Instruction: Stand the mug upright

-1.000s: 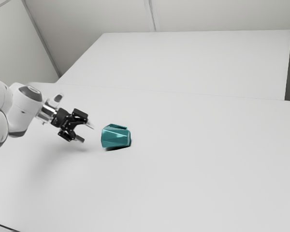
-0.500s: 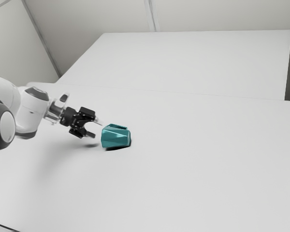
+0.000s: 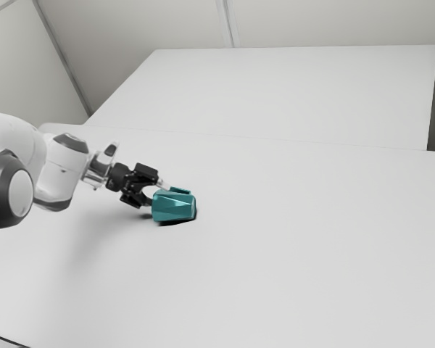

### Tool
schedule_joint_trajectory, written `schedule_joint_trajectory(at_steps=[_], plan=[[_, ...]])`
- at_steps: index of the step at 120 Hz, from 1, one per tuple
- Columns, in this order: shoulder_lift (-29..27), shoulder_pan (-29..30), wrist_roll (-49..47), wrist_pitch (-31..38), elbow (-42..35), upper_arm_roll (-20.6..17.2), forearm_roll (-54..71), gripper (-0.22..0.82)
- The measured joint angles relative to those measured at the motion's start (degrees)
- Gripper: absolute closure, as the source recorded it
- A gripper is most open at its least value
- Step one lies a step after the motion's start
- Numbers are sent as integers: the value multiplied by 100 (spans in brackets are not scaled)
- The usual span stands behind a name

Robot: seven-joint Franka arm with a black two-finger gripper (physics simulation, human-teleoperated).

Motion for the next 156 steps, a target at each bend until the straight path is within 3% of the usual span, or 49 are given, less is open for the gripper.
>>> schedule_joint_trajectory(at_steps=[24,51,65,85,121,156], plan=[[26,-48,72,7,13,-28,-75,23],[38,-53,118,10,26,-28,-107,56],[22,-74,135,12,51,-29,-144,66],[-12,-86,149,8,175,-28,-167,73],[-227,-266,-2,44,393,-32,-43,77],[-626,-335,-853,691,728,-392,1896,77]])
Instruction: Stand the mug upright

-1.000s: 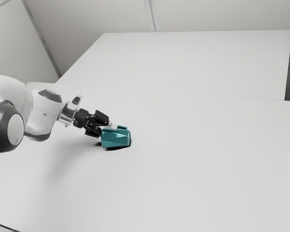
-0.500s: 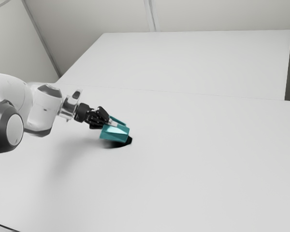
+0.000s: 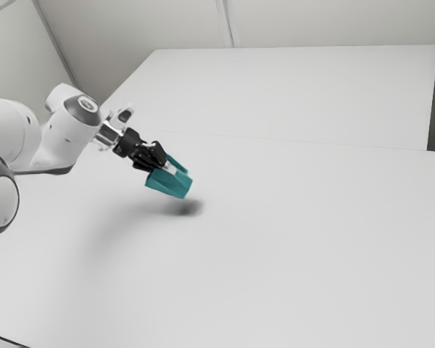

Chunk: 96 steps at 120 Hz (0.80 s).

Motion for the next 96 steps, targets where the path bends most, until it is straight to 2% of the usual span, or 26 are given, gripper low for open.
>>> schedule_joint_trajectory(at_steps=[27,53,76,96], plan=[[-13,-6,-913,746,257,-423,2117,77],[21,-22,-1908,1069,300,-821,3715,77],[103,-85,-2781,1139,310,-962,4660,77],[263,-78,-3405,1164,312,-972,4991,77]])
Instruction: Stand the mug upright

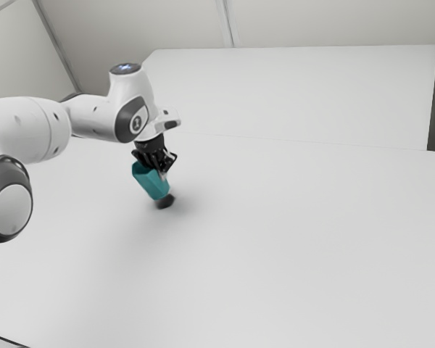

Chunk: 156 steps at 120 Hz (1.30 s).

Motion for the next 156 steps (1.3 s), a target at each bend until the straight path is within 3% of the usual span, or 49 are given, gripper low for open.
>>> schedule_joint_trajectory(at_steps=[62,107,137,156], plan=[[384,-69,-1156,30,159,-4,227,77],[304,-146,-1416,32,158,-3,174,22],[-533,-197,-1515,-106,156,-1,166,8],[-1376,250,-1457,-800,295,-284,133,5]])
